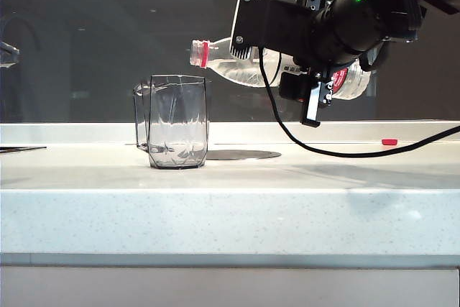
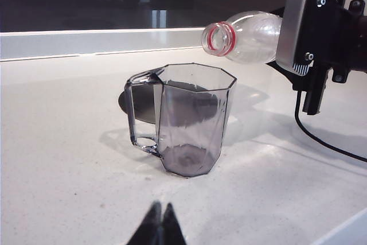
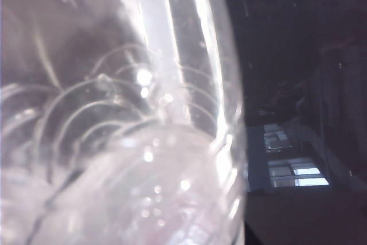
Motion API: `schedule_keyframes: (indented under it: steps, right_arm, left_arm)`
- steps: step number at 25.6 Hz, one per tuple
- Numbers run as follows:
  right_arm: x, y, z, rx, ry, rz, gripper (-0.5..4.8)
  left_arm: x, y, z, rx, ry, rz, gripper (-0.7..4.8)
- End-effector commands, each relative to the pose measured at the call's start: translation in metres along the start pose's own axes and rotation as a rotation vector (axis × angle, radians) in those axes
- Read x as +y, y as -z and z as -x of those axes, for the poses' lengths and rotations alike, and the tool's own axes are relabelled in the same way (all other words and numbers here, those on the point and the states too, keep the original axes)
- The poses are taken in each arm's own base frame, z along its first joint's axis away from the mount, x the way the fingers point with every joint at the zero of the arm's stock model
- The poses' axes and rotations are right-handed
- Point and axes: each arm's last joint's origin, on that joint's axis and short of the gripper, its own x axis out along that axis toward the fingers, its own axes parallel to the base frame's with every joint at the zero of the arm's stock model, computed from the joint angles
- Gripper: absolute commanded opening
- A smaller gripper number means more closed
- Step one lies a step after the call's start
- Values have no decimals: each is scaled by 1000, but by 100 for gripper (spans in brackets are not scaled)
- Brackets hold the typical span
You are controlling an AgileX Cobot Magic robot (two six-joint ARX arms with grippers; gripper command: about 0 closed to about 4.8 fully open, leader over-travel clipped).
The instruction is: Pick up the mineral water bottle on the table and pour water into the mug until it's half full.
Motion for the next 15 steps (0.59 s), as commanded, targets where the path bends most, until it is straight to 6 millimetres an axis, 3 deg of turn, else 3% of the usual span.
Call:
schedule_keyframes:
  steps: [1, 15]
  right_arm:
    - [-16, -5, -2, 6, 78, 1, 270]
    - [-23, -7, -5, 17, 93, 49, 270]
  left_arm:
    - [0, -2, 0, -11, -1, 0, -4]
    - [0, -2, 0, -11, -1, 0, -4]
